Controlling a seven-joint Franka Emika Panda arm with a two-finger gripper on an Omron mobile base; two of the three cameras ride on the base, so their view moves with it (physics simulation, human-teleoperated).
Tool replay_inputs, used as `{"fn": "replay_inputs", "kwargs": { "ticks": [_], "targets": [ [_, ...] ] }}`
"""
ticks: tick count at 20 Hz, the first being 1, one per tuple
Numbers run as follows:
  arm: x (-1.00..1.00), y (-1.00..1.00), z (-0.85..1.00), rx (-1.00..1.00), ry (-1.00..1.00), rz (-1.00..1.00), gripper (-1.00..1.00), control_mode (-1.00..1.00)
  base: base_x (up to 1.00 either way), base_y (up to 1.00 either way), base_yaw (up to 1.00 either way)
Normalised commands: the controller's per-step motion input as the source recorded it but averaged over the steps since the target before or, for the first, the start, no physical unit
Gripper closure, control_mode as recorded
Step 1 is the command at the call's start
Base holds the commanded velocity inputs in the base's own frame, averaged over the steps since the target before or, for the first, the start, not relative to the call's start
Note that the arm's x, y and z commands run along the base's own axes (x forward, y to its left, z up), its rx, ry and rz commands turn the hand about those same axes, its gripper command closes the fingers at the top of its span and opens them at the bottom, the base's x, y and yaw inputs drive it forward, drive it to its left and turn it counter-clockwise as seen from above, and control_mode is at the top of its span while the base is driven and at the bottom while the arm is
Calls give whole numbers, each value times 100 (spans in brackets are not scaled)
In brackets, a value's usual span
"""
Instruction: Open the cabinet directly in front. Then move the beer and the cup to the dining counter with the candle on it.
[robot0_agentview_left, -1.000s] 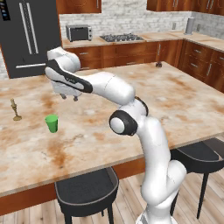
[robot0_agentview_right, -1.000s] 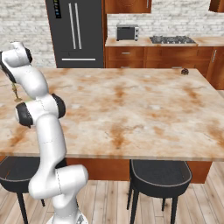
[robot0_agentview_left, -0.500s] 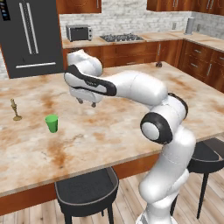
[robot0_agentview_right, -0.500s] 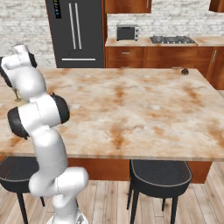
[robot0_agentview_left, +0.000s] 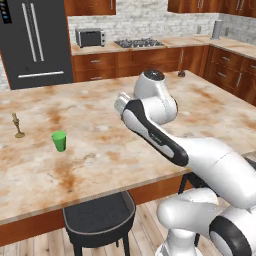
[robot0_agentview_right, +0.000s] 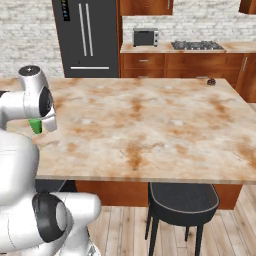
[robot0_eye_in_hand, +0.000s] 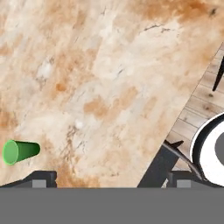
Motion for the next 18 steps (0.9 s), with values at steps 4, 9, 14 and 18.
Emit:
{"fn": "replay_inputs", "kwargs": {
  "ticks": [4, 9, 14, 18],
  "targets": [
    [-100, -79, 99, 20, -7, 0, -100, -100, 0, 0, 0],
    [-100, -58, 99, 5, 0, 0, -100, -100, 0, 0, 0],
    [-55, 8, 43, -25, 24, -17, -100, -100, 0, 0, 0],
    [0, 0, 0, 0, 0, 0, -100, -100, 0, 0, 0]
  ]
}}
